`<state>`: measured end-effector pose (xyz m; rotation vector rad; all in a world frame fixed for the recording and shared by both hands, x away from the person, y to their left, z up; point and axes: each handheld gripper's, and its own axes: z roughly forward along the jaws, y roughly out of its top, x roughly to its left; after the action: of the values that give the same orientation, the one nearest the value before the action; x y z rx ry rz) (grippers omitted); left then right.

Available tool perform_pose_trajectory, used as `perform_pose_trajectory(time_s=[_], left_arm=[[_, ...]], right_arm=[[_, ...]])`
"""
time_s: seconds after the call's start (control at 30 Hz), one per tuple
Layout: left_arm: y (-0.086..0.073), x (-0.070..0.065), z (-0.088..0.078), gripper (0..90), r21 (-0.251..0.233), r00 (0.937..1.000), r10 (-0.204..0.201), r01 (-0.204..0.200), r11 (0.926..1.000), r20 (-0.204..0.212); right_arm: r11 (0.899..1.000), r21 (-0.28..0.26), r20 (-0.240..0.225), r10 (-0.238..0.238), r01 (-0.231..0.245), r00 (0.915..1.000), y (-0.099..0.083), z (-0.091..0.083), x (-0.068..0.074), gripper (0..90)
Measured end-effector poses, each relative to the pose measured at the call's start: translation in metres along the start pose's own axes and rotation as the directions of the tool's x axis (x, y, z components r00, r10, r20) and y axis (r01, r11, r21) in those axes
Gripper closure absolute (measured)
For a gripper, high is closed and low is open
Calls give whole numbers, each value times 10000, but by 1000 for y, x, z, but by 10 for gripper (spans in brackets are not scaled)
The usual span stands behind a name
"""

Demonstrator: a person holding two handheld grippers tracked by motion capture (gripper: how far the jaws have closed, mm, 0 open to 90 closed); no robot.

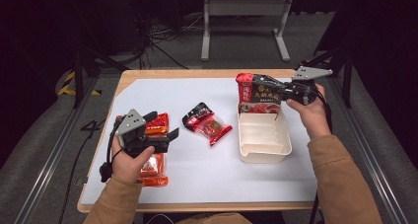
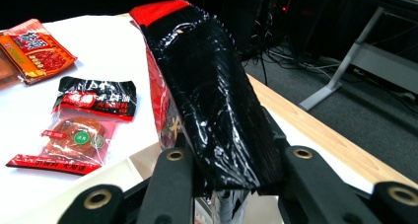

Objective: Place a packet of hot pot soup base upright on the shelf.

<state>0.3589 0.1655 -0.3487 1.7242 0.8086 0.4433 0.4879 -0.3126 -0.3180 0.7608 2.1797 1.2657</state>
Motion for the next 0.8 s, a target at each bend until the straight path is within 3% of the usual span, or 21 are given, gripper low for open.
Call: perform_pose_trajectory(time_s=[0.63, 0.8], left_arm=[[-2, 1, 3, 50, -57, 9998, -161, 162, 9999, 118], [-3, 2, 3, 48, 80, 9998, -180, 179, 9998, 63]], right_arm=[[9989, -6, 99, 474, -474, 9988, -12, -3, -3, 712], [9978, -38, 100, 669, -668, 9977, -12, -6, -4, 582]])
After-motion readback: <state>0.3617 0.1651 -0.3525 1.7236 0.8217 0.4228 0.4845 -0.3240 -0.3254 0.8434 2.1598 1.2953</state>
